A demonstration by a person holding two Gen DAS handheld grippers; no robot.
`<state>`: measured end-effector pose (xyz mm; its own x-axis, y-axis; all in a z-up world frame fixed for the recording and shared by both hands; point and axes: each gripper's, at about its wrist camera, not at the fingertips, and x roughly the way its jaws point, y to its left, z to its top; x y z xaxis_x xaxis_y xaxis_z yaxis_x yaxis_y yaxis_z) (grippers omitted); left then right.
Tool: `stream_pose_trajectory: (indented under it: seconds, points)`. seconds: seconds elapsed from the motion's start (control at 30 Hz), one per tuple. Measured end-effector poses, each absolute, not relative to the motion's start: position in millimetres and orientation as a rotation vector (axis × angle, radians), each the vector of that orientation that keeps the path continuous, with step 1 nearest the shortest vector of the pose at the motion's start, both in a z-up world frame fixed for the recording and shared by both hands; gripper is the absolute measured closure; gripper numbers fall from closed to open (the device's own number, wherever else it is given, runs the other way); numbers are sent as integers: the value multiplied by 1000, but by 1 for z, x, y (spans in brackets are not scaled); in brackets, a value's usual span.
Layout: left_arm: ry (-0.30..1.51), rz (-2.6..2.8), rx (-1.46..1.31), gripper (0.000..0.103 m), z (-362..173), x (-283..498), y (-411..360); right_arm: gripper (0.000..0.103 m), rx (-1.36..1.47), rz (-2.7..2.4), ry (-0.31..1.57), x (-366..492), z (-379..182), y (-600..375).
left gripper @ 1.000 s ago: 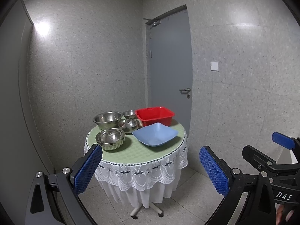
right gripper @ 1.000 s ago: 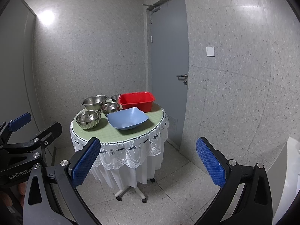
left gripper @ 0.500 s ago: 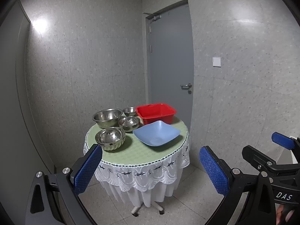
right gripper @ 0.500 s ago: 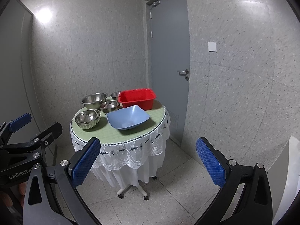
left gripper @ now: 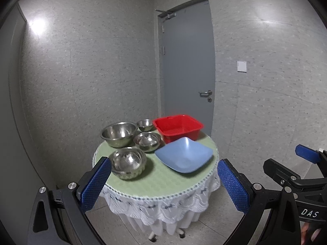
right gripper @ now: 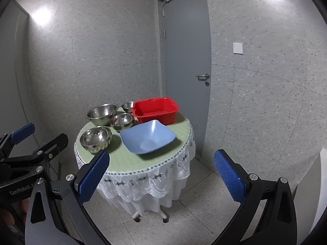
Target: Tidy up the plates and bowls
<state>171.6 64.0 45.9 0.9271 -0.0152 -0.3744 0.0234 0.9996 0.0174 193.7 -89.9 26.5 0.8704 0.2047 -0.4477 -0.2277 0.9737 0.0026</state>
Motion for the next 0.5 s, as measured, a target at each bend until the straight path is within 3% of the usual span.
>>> stream_pose_trajectory:
  seconds: [0.5]
  points:
    - [434,-9,-24,1,43,306,165,0,-54,282,537,302,26,-5]
